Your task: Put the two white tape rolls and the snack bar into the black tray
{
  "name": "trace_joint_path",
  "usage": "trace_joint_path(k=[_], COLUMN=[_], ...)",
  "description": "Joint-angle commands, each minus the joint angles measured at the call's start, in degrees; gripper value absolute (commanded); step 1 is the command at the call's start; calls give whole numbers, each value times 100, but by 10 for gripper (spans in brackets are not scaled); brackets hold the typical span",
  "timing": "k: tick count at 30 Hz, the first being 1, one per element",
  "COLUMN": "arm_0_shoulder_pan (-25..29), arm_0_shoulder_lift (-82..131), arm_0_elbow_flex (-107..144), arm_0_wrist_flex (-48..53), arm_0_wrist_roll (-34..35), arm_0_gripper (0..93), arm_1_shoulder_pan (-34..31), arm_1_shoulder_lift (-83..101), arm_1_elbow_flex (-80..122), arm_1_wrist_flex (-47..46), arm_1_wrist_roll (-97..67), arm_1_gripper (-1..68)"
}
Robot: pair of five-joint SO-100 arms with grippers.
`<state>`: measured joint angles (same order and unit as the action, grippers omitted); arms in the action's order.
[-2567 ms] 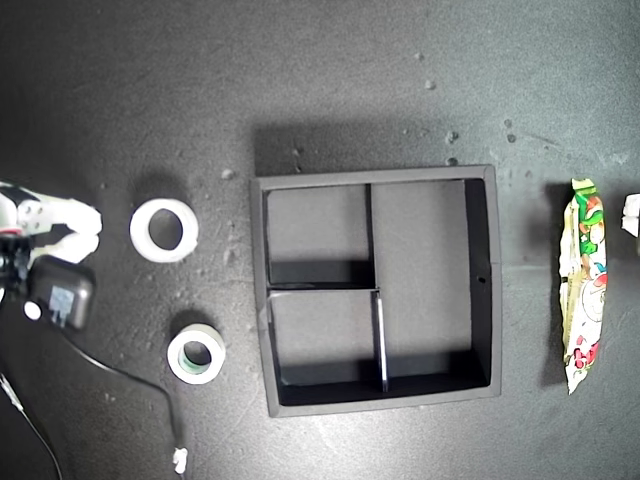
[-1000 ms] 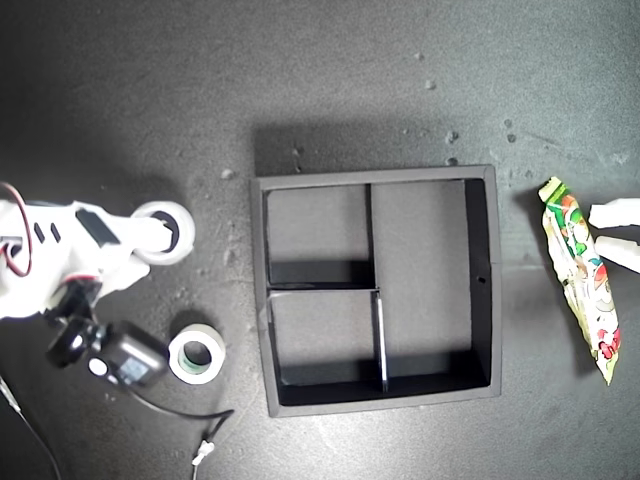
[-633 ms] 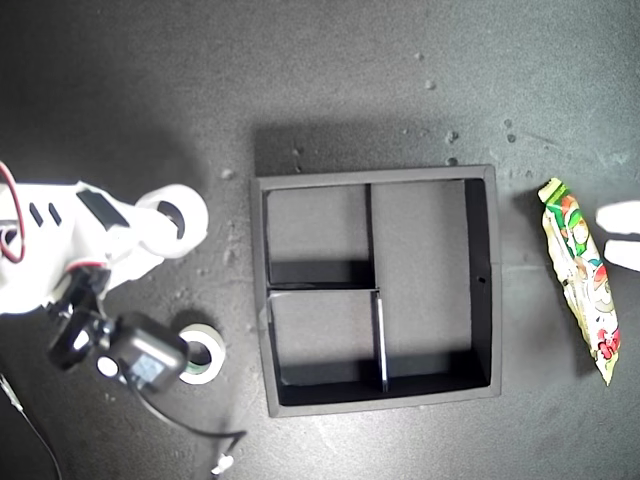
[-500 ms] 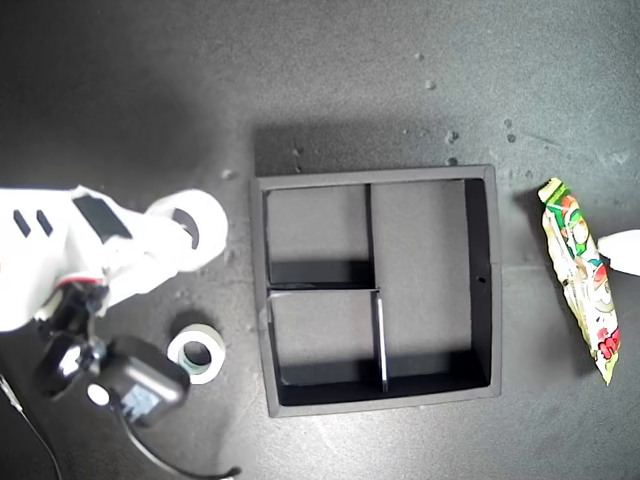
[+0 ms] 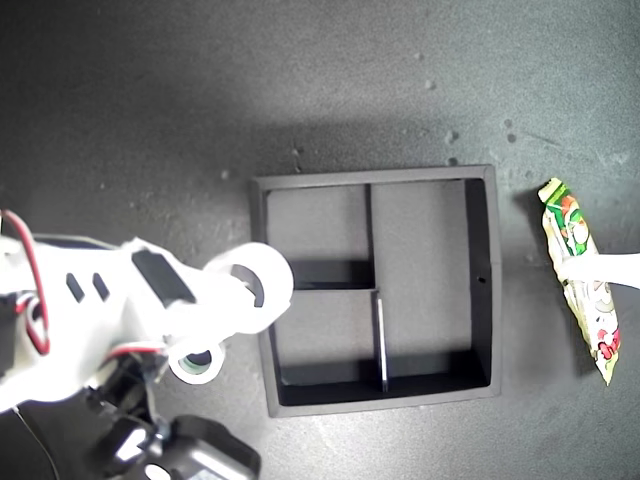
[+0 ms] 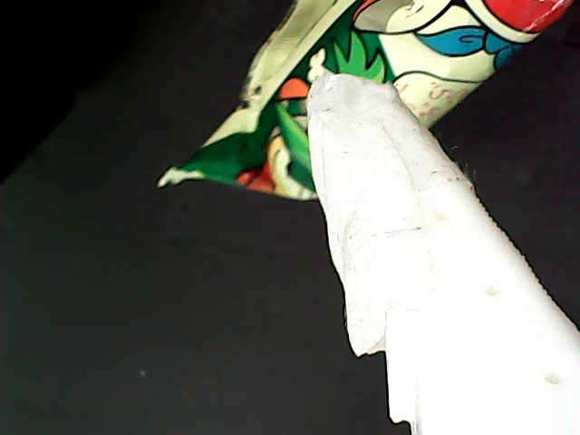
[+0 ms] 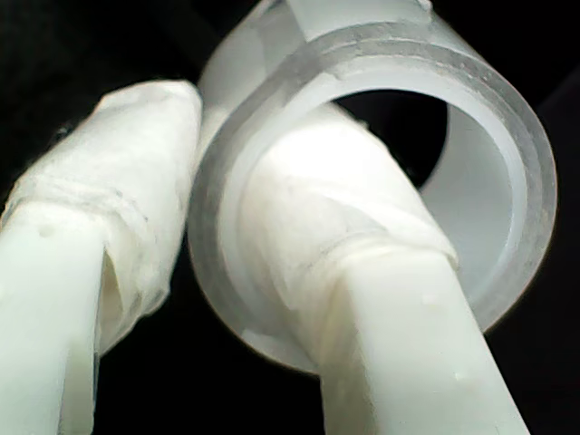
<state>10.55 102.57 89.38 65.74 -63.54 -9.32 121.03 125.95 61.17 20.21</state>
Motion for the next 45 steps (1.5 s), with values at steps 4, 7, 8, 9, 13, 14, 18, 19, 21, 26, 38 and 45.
trace_joint_path(k=[4,7,8,9,13,14,18,19,21,26,38,45], arm_0_shoulder_pan=[105,53,9,-35,-176,-202,-237,-237,-237,-360,-457,-422], arm_0_shoulder_lift=[-519,-800,-870,-932,-1195,-1301,-1960,-2162,-2470,-2769,-2865,-2259], arm_0_elbow_flex=[-747,-1037,-1134,-1213,-1529,-1644,-2338,-2540,-2874,-3103,-3173,-3463], arm_0_wrist_flex=[-26,44,105,149,299,343,580,668,800,1020,1274,2065], arm_0_wrist_roll=[97,255,290,352,501,519,615,615,624,650,659,563], arm_0_gripper=[17,22,23,25,29,30,33,33,34,39,111,120], arm_1_shoulder_pan=[-229,-343,-378,-422,-624,-659,-694,-686,-633,-554,-483,-53], arm_1_shoulder_lift=[-1415,-1705,-1705,-1705,-1784,-1907,-2725,-2883,-2971,-2971,-2962,-2883], arm_1_elbow_flex=[-1090,-1222,-1187,-1116,-765,-703,-729,-765,-738,-800,-1046,-1872], arm_1_wrist_flex=[1257,1626,1644,1635,1160,967,316,202,26,149,483,1160], arm_1_wrist_roll=[396,598,659,729,967,1002,1020,1020,1020,1063,1169,923], arm_1_gripper=[255,256,256,257,257,258,271,269,243,37,-1,-2])
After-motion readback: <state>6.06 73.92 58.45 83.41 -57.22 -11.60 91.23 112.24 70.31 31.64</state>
